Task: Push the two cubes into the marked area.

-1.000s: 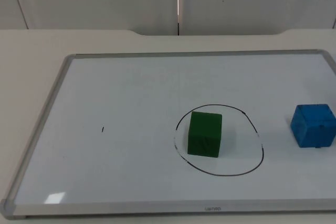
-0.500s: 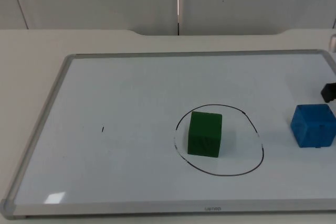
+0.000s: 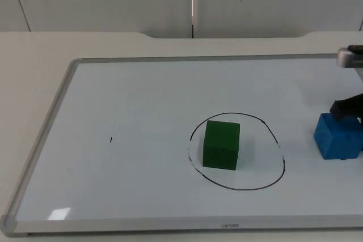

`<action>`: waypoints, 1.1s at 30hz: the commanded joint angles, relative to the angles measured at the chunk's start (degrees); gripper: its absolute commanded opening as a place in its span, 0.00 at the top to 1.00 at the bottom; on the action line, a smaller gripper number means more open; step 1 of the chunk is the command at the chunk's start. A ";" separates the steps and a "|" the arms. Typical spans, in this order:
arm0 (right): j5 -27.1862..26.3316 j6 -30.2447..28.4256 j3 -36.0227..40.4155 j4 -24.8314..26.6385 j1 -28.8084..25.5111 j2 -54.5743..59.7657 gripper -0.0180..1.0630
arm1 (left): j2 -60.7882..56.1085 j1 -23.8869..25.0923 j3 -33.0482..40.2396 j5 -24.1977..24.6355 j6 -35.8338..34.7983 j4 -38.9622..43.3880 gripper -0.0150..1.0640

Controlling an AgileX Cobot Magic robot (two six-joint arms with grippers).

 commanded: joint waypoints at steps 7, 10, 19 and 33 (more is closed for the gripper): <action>-0.92 -0.26 -0.35 1.46 0.16 0.42 0.98 | -0.24 0.17 0.20 0.14 0.00 0.51 0.99; -0.70 -0.26 -0.35 1.46 0.16 0.42 0.98 | -0.24 0.17 0.20 0.14 0.00 0.51 0.99; 0.03 -0.26 -0.35 2.35 2.78 -0.18 0.98 | -0.24 0.17 0.20 0.14 0.00 0.51 0.99; 0.64 -0.26 -0.35 6.95 2.78 -0.18 0.98 | -0.24 0.17 0.20 0.14 0.00 0.51 0.99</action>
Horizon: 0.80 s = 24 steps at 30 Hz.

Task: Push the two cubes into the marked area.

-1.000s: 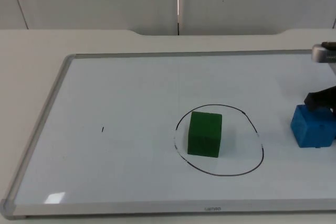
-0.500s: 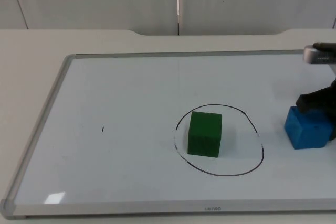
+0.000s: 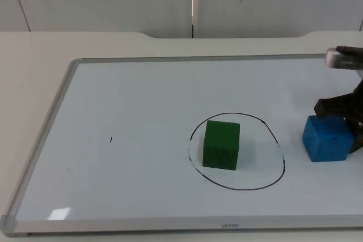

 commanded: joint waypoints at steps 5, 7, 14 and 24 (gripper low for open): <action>0.80 -0.70 -0.25 3.02 0.40 -0.30 0.98 | -0.24 0.17 0.20 0.14 0.00 0.40 0.99; 1.65 -0.70 -0.25 3.13 0.40 -0.30 0.98 | -0.24 0.17 0.20 0.14 0.00 0.40 0.99; 3.34 -0.84 -0.25 4.00 0.40 -0.30 0.98 | -0.24 0.17 0.20 0.14 0.00 0.40 0.99; 1.95 -2.38 -0.25 5.79 1.18 -0.30 0.98 | -0.24 0.17 0.20 0.14 0.00 0.40 0.99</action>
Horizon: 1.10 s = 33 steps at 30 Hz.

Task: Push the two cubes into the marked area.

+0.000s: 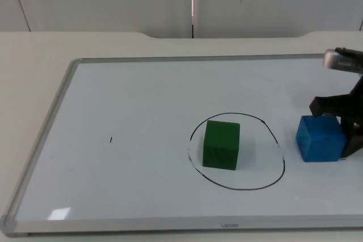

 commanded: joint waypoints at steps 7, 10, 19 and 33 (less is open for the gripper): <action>-3.71 -1.46 -0.25 0.70 4.09 -0.30 0.98 | -0.24 0.17 0.20 0.14 0.35 0.40 0.99; -4.72 -1.34 -0.25 0.84 4.75 -0.30 0.98 | -0.24 0.17 0.20 0.14 0.35 0.40 0.99; -7.32 -1.06 -0.25 0.76 4.75 -0.30 0.98 | -0.24 0.17 0.20 0.14 0.35 0.40 0.99; -7.75 -0.64 -0.25 3.39 7.45 -0.30 0.98 | -0.24 0.17 0.20 0.14 0.35 0.40 0.99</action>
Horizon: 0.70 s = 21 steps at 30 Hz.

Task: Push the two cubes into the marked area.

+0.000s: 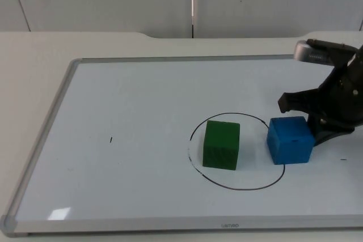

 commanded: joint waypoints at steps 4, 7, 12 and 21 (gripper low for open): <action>-0.04 -0.24 -0.25 0.53 1.30 -0.30 0.98 | -0.24 0.17 0.20 0.14 -0.04 0.40 0.99; 0.43 -0.24 -0.25 0.53 1.30 -0.30 0.98 | -0.24 0.17 0.20 0.14 -0.04 0.40 0.99; 0.43 -0.24 -0.25 0.53 1.30 -0.30 0.98 | -0.24 0.17 0.20 0.14 -0.04 0.40 0.99; -0.70 0.95 -0.25 0.95 2.64 -0.30 0.98 | -0.24 0.17 0.20 0.14 -0.04 0.40 0.99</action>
